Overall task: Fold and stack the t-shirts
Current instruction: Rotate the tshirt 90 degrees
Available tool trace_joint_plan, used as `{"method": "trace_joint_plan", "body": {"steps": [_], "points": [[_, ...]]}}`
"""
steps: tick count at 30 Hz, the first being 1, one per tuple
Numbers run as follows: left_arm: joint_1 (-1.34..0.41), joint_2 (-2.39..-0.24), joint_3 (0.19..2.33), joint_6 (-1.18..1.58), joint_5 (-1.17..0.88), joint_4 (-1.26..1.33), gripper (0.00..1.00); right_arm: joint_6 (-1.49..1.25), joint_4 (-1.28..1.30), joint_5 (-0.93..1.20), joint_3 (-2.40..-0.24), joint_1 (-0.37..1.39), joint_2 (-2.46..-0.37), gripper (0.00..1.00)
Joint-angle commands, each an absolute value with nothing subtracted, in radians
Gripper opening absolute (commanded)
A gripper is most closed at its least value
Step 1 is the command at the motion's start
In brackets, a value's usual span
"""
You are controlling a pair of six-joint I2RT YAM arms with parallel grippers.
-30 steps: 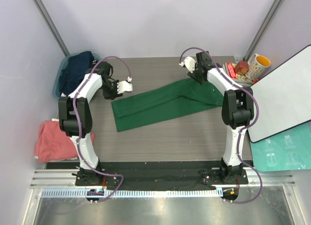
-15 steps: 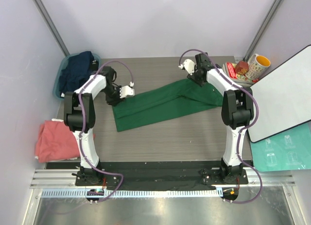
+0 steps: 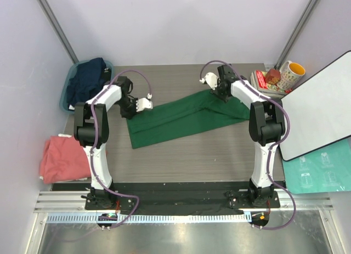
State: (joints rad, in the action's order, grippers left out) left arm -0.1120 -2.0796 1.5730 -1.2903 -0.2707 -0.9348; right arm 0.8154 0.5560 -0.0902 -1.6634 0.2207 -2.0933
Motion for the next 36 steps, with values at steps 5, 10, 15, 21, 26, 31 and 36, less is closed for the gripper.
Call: {"method": "trace_joint_plan", "body": {"steps": [5,10,15,21,26,31,36], "points": [[-0.115,-2.086,1.588,-1.272,-0.258,-0.914,0.00,0.853,0.555,-0.091,-1.617,0.236,-2.128,0.43],[-0.115,-2.046,1.585,-1.262,-0.236,-0.888,0.00,0.885,0.555,-0.103,-1.583,0.255,-2.128,0.44],[-0.115,-1.974,1.597,-1.261,-0.219,-0.870,0.00,0.894,0.557,-0.107,-1.562,0.267,-2.129,0.44],[-0.117,-1.942,1.575,-1.292,-0.173,-0.836,0.00,0.899,0.557,-0.109,-1.559,0.276,-2.129,0.43],[-0.117,-1.951,1.536,-1.318,-0.127,-0.801,0.00,0.899,0.558,-0.107,-1.559,0.282,-2.128,0.43],[-0.115,-1.985,1.479,-1.356,-0.054,-0.764,0.37,0.902,0.566,-0.112,-1.559,0.284,-2.115,0.46],[-0.115,-1.993,1.462,-1.344,-0.023,-0.723,0.59,0.896,0.566,-0.115,-1.565,0.284,-2.086,0.48]]}}
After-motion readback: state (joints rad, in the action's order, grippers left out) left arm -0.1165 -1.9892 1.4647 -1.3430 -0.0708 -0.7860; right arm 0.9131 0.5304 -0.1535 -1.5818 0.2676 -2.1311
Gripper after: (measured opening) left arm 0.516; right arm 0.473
